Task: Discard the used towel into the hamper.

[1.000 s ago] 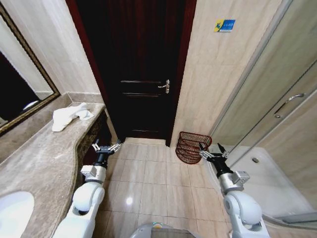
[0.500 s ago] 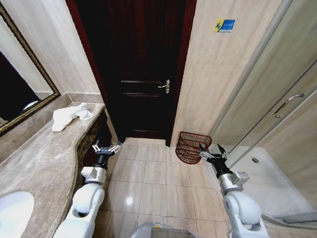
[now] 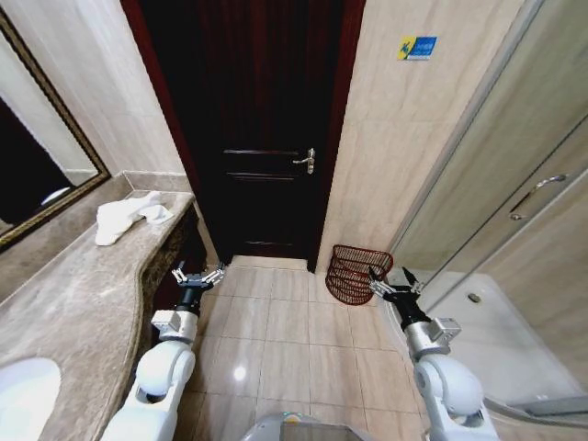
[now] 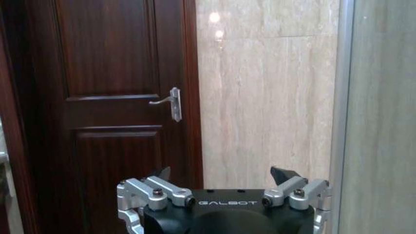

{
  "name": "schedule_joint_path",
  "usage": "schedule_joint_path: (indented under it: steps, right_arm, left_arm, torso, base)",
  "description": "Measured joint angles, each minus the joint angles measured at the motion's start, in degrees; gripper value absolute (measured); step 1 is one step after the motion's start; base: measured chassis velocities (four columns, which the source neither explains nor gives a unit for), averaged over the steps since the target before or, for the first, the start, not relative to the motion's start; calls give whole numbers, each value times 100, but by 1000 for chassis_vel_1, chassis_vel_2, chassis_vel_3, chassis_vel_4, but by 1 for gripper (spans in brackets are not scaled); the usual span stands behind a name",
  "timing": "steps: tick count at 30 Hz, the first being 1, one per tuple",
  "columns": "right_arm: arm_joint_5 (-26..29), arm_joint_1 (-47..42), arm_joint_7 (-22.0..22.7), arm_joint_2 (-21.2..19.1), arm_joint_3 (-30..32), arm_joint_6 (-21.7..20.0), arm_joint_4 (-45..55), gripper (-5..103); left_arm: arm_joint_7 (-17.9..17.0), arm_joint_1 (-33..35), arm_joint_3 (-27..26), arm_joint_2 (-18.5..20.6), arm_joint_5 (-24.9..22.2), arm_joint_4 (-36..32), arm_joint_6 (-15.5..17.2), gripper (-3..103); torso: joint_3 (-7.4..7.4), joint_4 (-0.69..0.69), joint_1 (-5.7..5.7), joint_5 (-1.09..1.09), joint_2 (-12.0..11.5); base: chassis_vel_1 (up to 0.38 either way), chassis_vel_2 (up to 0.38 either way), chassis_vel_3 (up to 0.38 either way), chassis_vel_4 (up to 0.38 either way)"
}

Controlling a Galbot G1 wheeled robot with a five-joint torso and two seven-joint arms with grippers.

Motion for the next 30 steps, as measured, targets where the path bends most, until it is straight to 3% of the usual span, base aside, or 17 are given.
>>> schedule_joint_path:
  steps: [30]
  right_arm:
    - [44,-34,-85,5,83,58,-56,100]
  left_arm:
    - [88,169,-31,-77,317,89,-170,100]
  torso:
    - [0,0,1,0,0]
  base:
    - [-48,96,99,-48]
